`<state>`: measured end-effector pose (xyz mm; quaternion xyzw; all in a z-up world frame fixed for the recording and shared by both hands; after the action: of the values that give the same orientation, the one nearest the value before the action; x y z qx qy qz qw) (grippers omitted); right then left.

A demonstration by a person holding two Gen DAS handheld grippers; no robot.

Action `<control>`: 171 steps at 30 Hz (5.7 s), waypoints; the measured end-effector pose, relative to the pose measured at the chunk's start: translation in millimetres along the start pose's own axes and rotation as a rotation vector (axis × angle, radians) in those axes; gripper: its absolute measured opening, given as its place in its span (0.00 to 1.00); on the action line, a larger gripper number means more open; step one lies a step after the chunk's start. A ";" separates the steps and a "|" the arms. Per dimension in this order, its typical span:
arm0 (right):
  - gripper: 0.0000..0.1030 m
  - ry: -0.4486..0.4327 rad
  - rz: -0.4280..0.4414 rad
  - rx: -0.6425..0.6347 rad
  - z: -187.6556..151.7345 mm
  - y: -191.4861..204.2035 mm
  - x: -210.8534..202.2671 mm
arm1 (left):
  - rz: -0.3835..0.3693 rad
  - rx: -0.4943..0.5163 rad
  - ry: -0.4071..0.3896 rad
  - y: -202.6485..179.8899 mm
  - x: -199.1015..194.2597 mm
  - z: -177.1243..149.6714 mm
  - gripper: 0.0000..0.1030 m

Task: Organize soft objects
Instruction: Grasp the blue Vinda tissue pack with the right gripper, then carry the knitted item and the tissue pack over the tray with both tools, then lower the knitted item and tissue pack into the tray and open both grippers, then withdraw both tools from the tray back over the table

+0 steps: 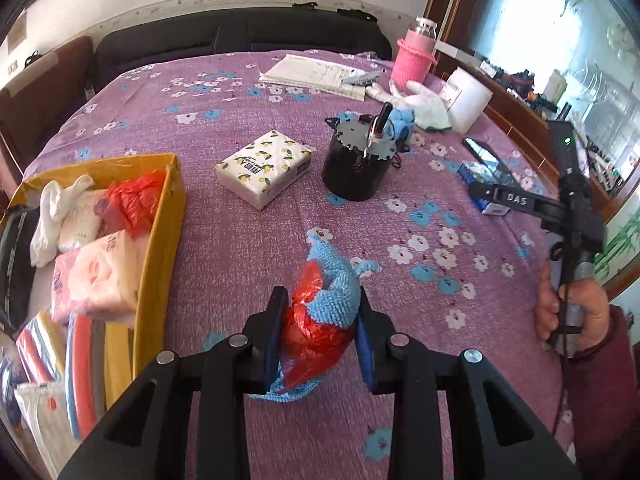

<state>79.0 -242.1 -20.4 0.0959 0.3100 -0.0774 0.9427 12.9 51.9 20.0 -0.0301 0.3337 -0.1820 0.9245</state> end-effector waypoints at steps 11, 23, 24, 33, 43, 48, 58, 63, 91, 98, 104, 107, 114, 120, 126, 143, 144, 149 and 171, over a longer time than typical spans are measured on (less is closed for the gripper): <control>0.54 -0.049 -0.008 0.018 -1.6 0.7 -14.7 | 0.028 -0.097 -0.164 23.5 -86.7 -0.7 0.29; 0.54 -0.093 -0.048 0.020 -6.4 -1.2 -31.6 | 0.175 -0.242 -0.247 112.4 -154.3 -30.7 0.30; 0.54 -0.114 -0.066 0.009 -5.7 -0.3 -37.5 | 0.179 -0.256 -0.254 118.7 -159.0 -33.4 0.30; 0.54 -0.146 0.111 -0.020 -10.5 57.1 -109.4 | 0.245 -0.290 -0.257 165.0 -177.8 -43.2 0.30; 0.55 -0.056 0.503 -0.196 -37.4 218.1 -168.7 | 0.234 -0.268 -0.198 200.7 -153.1 -8.6 0.30; 0.55 0.069 0.643 -0.267 -79.0 285.4 -175.9 | 0.195 -0.259 -0.141 211.3 -117.1 6.9 0.30; 0.55 0.137 0.703 -0.414 -130.5 359.1 -181.1 | 0.117 -0.344 -0.041 233.9 -54.8 14.5 0.30; 0.56 0.138 0.688 -0.462 -144.6 368.2 -181.1 | 0.126 -0.324 -0.068 230.5 -54.4 17.1 0.48; 0.84 -0.045 0.603 -0.378 -113.8 276.0 -213.7 | 0.609 0.030 -0.373 134.1 -170.6 30.8 0.91; 0.84 -0.039 0.594 -0.320 -107.6 251.7 -213.3 | 0.615 0.066 -0.364 111.9 -170.4 29.2 0.92; 0.84 -0.050 0.588 -0.298 -102.1 236.6 -214.9 | 0.606 0.088 -0.357 95.3 -168.6 29.0 0.93; 0.85 -0.050 0.577 -0.280 -100.2 226.8 -211.6 | 0.591 0.091 -0.355 88.4 -167.3 29.4 0.93; 0.86 -0.030 0.522 -0.220 -93.1 195.5 -194.6 | 0.472 0.080 -0.315 59.1 -151.2 20.1 0.93; 0.86 -0.138 0.386 -0.243 -43.8 154.5 -176.6 | 0.290 0.014 -0.249 17.2 -134.3 -7.4 0.93; 0.90 -0.292 0.211 -0.245 9.2 115.6 -138.7 | 0.160 -0.123 -0.081 -8.7 -86.1 -39.9 0.93; 0.90 -0.314 0.038 -0.106 -0.3 51.9 -105.1 | 0.215 0.001 0.070 -48.6 -13.3 -74.4 1.00; 0.90 -0.314 0.033 -0.108 -0.5 52.0 -104.4 | 0.235 0.030 0.084 -51.6 -11.1 -75.7 1.00; 0.90 -0.303 0.007 -0.106 -3.3 48.8 -100.2 | 0.231 0.029 0.080 -49.8 -12.2 -76.1 1.00; 0.90 -0.291 -0.018 -0.110 -4.6 44.3 -96.8 | 0.233 0.030 0.086 -49.7 -10.1 -78.0 1.00</control>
<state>8.4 -189.7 39.9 0.0289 0.1749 -0.0818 0.9808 -59.0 14.4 -25.5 0.0307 0.3713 -0.0796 0.9246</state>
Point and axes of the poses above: each gripper's, at about its wrist camera, not at the fingertips, and x roughly the way its jaws point, y to its left, z to its top, the point moved 4 cm from there along x, roughly the way its jaws point, and after that the axes turned 14 degrees about -y, right-handed, at the moved point
